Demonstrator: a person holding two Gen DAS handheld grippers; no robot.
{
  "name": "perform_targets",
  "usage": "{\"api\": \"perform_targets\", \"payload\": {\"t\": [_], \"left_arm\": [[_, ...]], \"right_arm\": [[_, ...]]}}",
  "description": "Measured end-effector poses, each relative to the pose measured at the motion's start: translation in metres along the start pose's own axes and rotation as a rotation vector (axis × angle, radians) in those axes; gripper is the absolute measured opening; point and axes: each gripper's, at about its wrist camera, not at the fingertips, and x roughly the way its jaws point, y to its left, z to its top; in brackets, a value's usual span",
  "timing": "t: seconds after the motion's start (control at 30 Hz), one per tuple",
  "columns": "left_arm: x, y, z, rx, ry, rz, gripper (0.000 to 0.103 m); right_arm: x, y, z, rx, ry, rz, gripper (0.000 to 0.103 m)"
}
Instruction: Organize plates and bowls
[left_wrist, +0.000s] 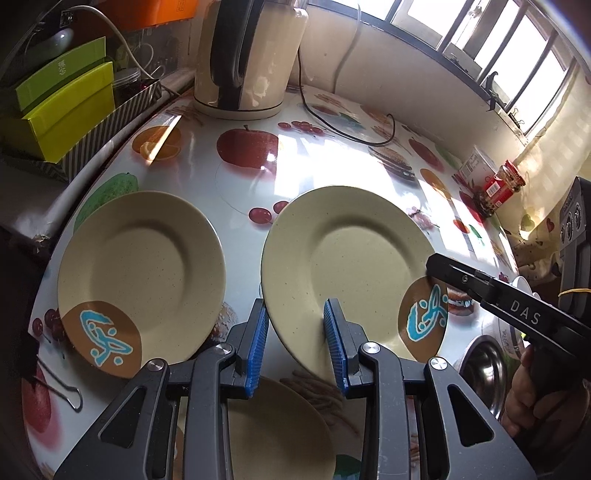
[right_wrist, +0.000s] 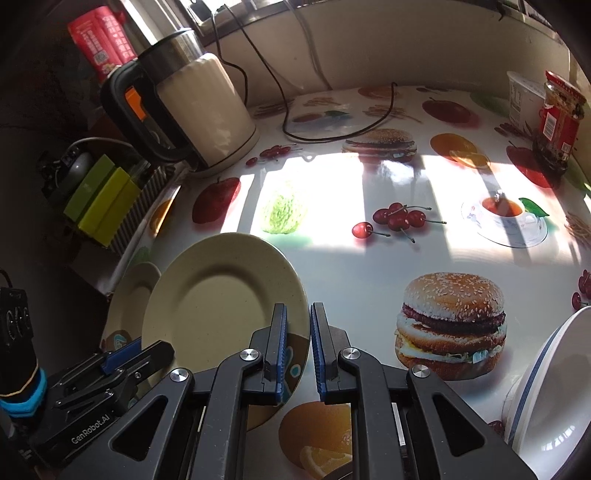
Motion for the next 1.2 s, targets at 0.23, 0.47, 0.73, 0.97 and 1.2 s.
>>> {"api": "perform_targets", "payload": {"t": [0.23,0.47,0.73,0.97,1.2], "left_arm": [[-0.023,0.006,-0.011,-0.003,-0.029,0.002,0.032],[-0.043,0.016,-0.027,-0.004,-0.044,0.013,0.032],[-0.058,0.024,-0.048,-0.005,-0.046,0.033,0.032],[-0.067,0.035,-0.072,-0.013,-0.038,0.046,0.032],[-0.070,0.047,-0.093,-0.031,-0.027,0.061,0.032]], "right_arm": [[-0.019,0.017,-0.011,-0.016,-0.021,0.013,0.013],[-0.032,0.035,-0.028,-0.036,-0.032,0.027,0.013],[-0.038,0.050,-0.052,-0.048,-0.017,0.044,0.013],[-0.040,0.060,-0.075,-0.058,0.000,0.060,0.013],[-0.032,0.068,-0.093,-0.063,0.028,0.075,0.013]]}}
